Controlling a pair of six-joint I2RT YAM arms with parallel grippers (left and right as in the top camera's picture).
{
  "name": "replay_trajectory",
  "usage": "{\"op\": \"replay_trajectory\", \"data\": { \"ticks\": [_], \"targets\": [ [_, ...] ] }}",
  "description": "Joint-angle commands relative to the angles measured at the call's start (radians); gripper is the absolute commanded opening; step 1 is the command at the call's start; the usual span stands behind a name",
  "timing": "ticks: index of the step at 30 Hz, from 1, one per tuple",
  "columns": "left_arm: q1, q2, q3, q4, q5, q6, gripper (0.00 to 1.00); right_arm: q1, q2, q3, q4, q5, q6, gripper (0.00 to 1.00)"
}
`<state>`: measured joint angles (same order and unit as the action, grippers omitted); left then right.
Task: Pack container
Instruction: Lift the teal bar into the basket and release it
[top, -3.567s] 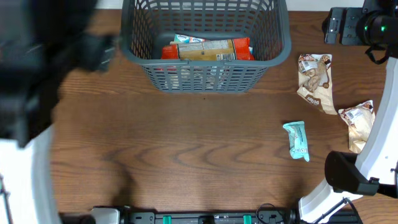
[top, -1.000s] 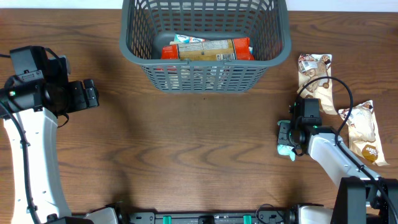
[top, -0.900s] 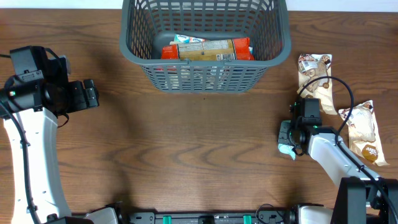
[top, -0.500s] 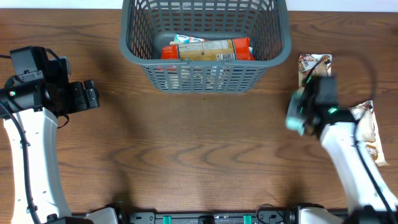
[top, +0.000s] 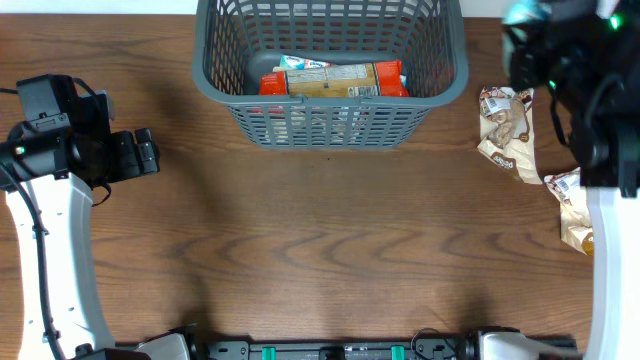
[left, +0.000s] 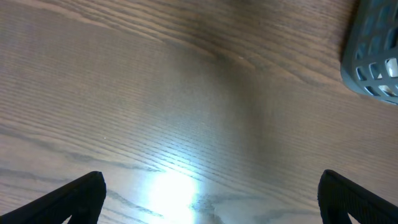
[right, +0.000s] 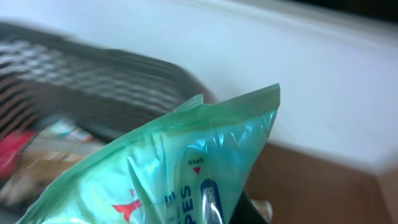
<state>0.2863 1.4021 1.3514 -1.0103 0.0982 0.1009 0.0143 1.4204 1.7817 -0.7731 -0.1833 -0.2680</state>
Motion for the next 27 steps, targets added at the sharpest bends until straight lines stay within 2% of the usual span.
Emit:
{"op": "replay_trajectory", "data": {
  "ticks": [1, 7, 10, 20, 27],
  "targets": [
    [0.002, -0.014, -0.001, -0.001, 0.0, -0.005, 0.99, 0.074, 0.117, 0.126, -0.036, -0.183, -0.28, 0.01],
    [0.002, -0.017, -0.001, -0.001, 0.0, -0.005, 0.99, 0.2, 0.365, 0.367, -0.137, -0.171, -0.438, 0.01],
    [0.002, -0.02, -0.001, -0.002, 0.0, -0.006, 0.99, 0.253, 0.477, 0.427, -0.162, -0.138, -0.478, 0.01],
    [0.002, -0.021, -0.001, -0.002, 0.0, -0.005, 0.99, 0.341, 0.73, 0.433, -0.179, -0.139, -0.511, 0.01],
    [0.002, -0.021, -0.001, -0.002, 0.0, -0.005, 0.99, 0.347, 0.828, 0.433, -0.226, -0.134, -0.482, 0.01]
  ]
}}
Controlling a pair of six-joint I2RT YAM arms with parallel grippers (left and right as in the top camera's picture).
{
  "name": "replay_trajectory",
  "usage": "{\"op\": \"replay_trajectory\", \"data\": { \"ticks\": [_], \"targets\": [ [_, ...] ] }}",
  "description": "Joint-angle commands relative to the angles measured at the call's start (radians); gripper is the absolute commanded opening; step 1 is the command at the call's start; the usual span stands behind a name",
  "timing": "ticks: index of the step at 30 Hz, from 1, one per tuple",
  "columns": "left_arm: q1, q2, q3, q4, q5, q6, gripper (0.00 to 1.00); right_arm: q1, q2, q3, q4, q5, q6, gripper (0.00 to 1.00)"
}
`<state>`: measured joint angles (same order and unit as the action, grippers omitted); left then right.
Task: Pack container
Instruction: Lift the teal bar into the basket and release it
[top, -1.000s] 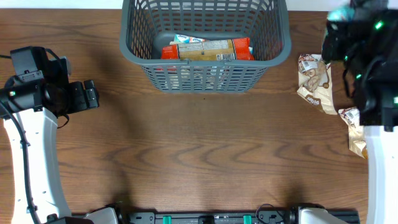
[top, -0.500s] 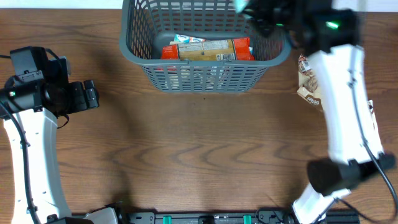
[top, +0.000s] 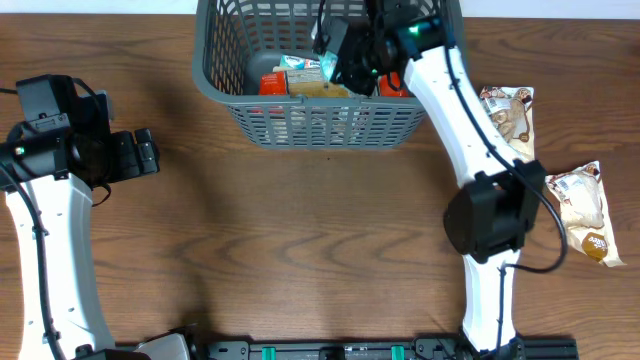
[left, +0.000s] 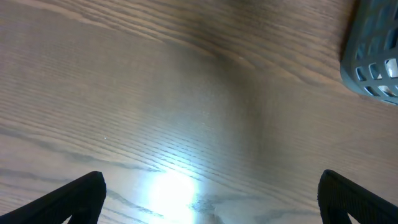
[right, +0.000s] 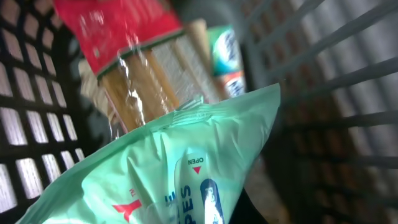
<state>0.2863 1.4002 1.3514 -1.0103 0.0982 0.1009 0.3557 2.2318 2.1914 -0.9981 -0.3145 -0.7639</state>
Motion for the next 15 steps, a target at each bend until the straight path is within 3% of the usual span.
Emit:
{"op": "replay_trajectory", "data": {
  "ticks": [1, 2, 5, 6, 7, 15],
  "targets": [
    [0.002, -0.019, -0.001, -0.001, 0.0, -0.005, 0.99, 0.005, 0.024, 0.024, -0.001, -0.003, 0.028, 0.17],
    [0.002, -0.019, -0.001, -0.002, 0.0, -0.005, 0.99, 0.003, 0.024, 0.024, -0.002, -0.003, 0.044, 0.36],
    [0.002, -0.019, -0.001, -0.002, 0.0, -0.005, 0.99, 0.001, 0.024, 0.024, -0.013, -0.003, 0.07, 0.55],
    [0.002, -0.019, -0.001, -0.002, 0.0, -0.005, 0.99, 0.001, 0.023, 0.024, -0.015, -0.003, 0.089, 0.86],
    [0.002, -0.019, -0.001, -0.002, 0.0, -0.005, 0.99, 0.001, 0.022, 0.024, -0.015, -0.003, 0.101, 0.99],
    [0.002, -0.019, -0.001, -0.005, 0.0, -0.005, 0.99, -0.025, -0.084, 0.036, 0.067, -0.007, 0.164, 0.99]
  ]
}}
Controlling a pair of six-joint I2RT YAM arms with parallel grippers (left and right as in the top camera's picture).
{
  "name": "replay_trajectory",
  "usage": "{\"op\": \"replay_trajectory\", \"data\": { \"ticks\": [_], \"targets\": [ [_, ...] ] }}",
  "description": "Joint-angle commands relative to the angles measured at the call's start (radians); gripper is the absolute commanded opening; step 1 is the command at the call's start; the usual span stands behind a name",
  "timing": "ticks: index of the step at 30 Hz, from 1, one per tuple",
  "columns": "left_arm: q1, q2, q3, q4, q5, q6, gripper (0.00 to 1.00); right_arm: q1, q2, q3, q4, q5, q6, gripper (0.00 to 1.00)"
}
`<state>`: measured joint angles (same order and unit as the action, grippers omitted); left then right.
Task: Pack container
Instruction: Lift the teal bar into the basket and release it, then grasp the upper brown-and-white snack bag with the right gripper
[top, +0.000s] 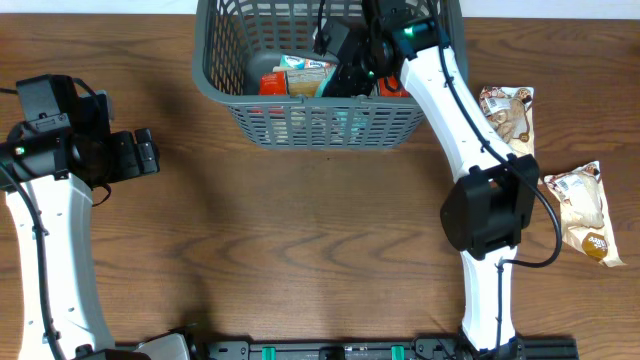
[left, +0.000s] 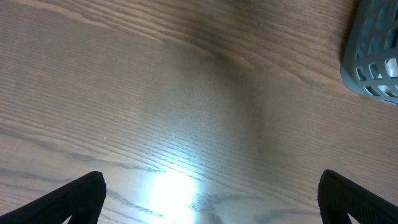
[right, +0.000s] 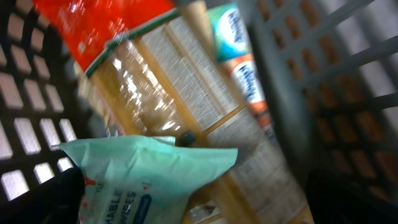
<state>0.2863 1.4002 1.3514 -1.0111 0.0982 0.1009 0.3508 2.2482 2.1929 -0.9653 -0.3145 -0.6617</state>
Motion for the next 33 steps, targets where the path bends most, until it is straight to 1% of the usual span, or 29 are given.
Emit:
{"op": "replay_trajectory", "data": {
  "ticks": [1, 5, 7, 8, 10, 12, 16, 19, 23, 26, 29, 33],
  "targets": [
    [0.002, -0.019, -0.001, -0.005, 0.0, -0.005, 0.99, -0.032, -0.129, 0.037, 0.066, -0.007, 0.099, 0.99],
    [0.002, -0.019, -0.001, -0.005, 0.0, -0.006, 0.99, -0.111, -0.266, 0.037, 0.16, -0.006, 0.232, 0.99],
    [0.002, -0.019, -0.001, -0.005, 0.0, -0.006, 0.99, -0.174, -0.341, 0.037, 0.156, 0.016, 0.323, 0.98],
    [0.002, -0.019, -0.001, -0.005, 0.0, -0.006, 0.99, -0.198, -0.365, 0.037, 0.143, 0.043, 0.364, 0.96],
    [0.002, -0.019, -0.001, -0.005, 0.0, -0.006, 0.99, -0.272, -0.425, 0.037, 0.072, 0.149, 0.502, 0.92],
    [0.002, -0.019, -0.001, -0.005, 0.006, -0.006, 0.99, -0.352, -0.469, 0.037, -0.037, 0.254, 0.608, 0.89],
    [0.002, -0.019, -0.002, -0.004, 0.026, -0.005, 0.99, -0.513, -0.5, 0.037, -0.257, 0.327, 0.623, 0.91],
    [0.002, -0.019, -0.001, -0.003, 0.026, -0.005, 0.99, -0.606, -0.478, 0.034, -0.363, 0.333, 0.62, 0.92],
    [0.002, -0.019, -0.001, -0.001, 0.026, -0.005, 0.99, -0.644, -0.428, 0.011, -0.386, 0.325, 0.592, 0.93],
    [0.002, -0.019, -0.001, 0.0, 0.026, -0.005, 0.99, -0.644, -0.373, -0.021, -0.381, 0.325, 0.558, 0.99],
    [0.002, -0.019, -0.001, 0.0, 0.025, -0.005, 0.99, -0.641, -0.302, -0.07, -0.354, 0.316, 0.553, 0.99],
    [0.002, -0.019, -0.001, 0.0, 0.025, -0.005, 0.99, -0.638, -0.213, -0.136, -0.306, 0.251, 0.541, 0.99]
  ]
}}
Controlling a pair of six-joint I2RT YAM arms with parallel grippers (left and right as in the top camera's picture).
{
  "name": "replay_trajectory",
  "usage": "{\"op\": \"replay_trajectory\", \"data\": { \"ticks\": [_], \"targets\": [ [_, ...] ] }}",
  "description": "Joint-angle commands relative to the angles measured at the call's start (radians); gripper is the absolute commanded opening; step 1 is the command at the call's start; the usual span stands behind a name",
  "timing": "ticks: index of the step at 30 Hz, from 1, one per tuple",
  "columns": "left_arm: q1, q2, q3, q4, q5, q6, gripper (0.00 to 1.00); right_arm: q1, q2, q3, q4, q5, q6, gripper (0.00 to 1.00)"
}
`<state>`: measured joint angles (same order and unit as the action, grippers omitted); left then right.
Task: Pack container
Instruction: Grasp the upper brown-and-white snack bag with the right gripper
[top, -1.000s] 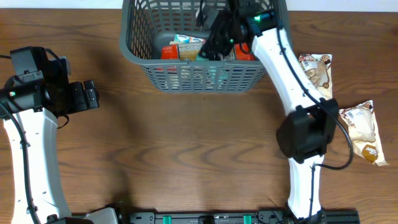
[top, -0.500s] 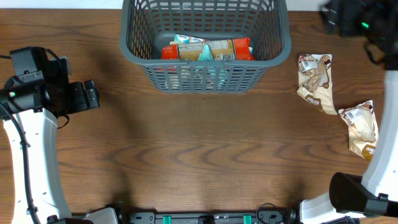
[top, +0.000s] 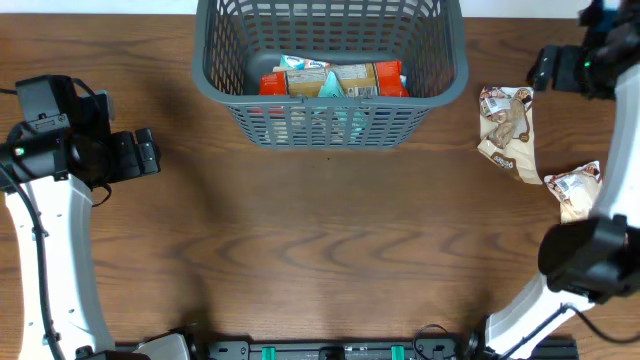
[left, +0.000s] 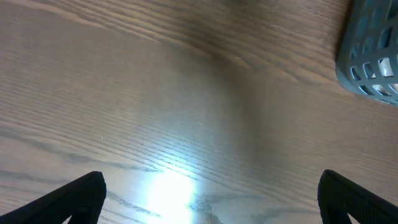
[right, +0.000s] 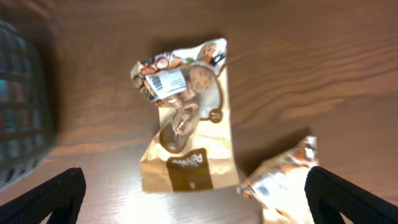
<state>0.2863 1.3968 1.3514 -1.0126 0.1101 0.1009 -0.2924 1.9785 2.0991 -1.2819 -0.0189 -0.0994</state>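
The grey mesh basket (top: 214, 80) stands at the table's far middle. It holds a red-and-tan cracker pack (top: 345, 80), a small teal pack and a green wipes pack (top: 343, 122) that shows through the front wall. Two brown cookie bags lie right of it, one nearer the basket (right: 185, 134) and one further out (right: 281, 186). My right gripper (right: 194, 202) hangs open and empty over those bags, at the far right in the overhead view (top: 548, 68). My left gripper (left: 211, 199) is open over bare wood at the left (top: 147, 155).
The basket's corner (left: 370, 65) shows at the right edge of the left wrist view, and its dark wall (right: 18, 106) at the left edge of the right wrist view. The table's far edge runs just behind the basket.
My right gripper was open inside the basket with the green wipes pack lying under it. Now it is outside, right of the basket, open over the cookie bags. The left arm stayed put.
My right gripper held the green wipes pack to the right of the basket. Then it held the pack inside the basket, and then it was open with the pack lying there. The pack remains in the basket and the gripper now hangs over the cookie bags.
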Motion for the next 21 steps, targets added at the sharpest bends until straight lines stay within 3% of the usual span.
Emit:
{"op": "replay_trajectory", "data": {
  "ticks": [1, 9, 21],
  "targets": [
    [0.002, -0.015, -0.001, 0.001, 0.013, -0.005, 0.99, 0.006, 0.081, -0.06, 0.02, -0.051, -0.021, 0.99],
    [0.002, -0.015, -0.001, 0.0, 0.013, -0.006, 0.99, 0.006, 0.22, -0.203, 0.159, -0.048, -0.021, 0.99],
    [0.002, -0.015, -0.001, -0.011, 0.014, -0.006, 0.99, 0.01, 0.249, -0.361, 0.496, -0.041, -0.022, 0.99]
  ]
}}
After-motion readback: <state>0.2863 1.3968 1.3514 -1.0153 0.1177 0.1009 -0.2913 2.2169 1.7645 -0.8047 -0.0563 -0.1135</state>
